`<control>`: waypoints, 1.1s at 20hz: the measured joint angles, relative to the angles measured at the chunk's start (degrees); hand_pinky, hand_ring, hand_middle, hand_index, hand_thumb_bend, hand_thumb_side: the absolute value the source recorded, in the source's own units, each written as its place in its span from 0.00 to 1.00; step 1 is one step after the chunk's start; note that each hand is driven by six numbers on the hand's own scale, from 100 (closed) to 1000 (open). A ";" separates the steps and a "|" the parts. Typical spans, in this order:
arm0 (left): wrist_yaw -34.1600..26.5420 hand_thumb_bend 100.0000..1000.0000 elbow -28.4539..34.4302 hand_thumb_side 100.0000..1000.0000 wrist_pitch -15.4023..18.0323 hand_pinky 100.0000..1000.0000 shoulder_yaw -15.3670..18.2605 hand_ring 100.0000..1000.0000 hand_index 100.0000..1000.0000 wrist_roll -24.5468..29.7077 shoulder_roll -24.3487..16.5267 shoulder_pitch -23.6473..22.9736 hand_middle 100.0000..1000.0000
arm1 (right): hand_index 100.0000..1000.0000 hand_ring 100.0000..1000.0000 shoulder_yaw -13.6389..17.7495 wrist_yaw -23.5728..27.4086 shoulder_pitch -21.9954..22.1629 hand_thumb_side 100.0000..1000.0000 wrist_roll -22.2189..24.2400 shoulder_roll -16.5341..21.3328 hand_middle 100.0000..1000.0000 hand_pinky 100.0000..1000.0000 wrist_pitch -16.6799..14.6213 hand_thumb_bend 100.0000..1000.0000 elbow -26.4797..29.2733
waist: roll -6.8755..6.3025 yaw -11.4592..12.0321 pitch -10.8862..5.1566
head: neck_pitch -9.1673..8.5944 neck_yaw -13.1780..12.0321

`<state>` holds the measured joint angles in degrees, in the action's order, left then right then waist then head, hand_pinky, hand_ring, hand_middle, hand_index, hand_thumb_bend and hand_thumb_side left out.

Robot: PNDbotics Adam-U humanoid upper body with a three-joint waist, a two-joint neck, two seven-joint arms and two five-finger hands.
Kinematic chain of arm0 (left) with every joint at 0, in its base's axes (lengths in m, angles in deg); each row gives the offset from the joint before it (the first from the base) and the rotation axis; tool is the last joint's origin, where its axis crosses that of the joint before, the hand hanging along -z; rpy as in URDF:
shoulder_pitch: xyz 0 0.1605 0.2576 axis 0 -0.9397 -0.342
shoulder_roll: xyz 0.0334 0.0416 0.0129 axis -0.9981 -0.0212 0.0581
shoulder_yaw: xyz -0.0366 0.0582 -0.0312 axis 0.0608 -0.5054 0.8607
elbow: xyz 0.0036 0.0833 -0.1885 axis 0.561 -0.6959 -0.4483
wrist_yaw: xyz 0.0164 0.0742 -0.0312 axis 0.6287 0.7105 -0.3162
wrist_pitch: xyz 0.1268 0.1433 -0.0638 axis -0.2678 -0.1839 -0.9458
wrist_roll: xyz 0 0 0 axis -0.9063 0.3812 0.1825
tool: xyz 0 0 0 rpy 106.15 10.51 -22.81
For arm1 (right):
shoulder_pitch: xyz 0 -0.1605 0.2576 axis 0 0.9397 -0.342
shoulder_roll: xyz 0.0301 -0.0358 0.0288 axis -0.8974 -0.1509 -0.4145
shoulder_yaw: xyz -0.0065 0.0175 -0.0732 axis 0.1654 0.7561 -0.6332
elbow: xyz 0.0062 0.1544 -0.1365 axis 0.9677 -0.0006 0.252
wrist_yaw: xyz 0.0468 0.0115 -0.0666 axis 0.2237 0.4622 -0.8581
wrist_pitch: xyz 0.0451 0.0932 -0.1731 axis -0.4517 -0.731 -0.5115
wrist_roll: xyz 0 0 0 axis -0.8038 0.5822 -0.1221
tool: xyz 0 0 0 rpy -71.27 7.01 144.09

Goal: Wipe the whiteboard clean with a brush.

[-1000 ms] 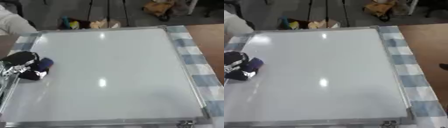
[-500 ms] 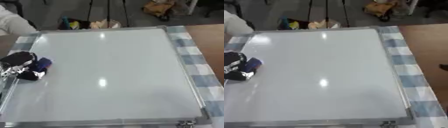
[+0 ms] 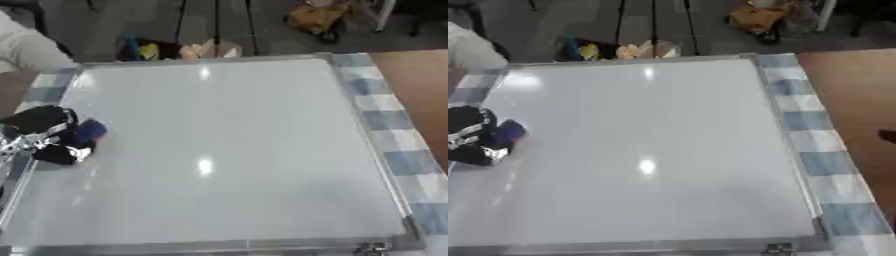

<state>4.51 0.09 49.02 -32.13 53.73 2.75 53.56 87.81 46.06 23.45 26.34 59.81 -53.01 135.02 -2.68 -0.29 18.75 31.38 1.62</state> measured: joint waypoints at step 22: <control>-0.23 0.00 6.90 0.59 5.16 0.26 -4.62 0.44 0.42 4.00 4.75 -0.37 0.26 | 0.79 0.84 -0.01 0.14 -0.28 0.79 -0.01 0.04 0.58 0.68 -0.01 0.00 0.00 | -0.01 -0.01 0.01 | -0.27 -0.26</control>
<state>4.28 6.99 54.18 -36.75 57.74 7.50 53.19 87.80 46.20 23.17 26.33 59.84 -53.02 135.02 -2.69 -0.30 18.76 31.11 1.37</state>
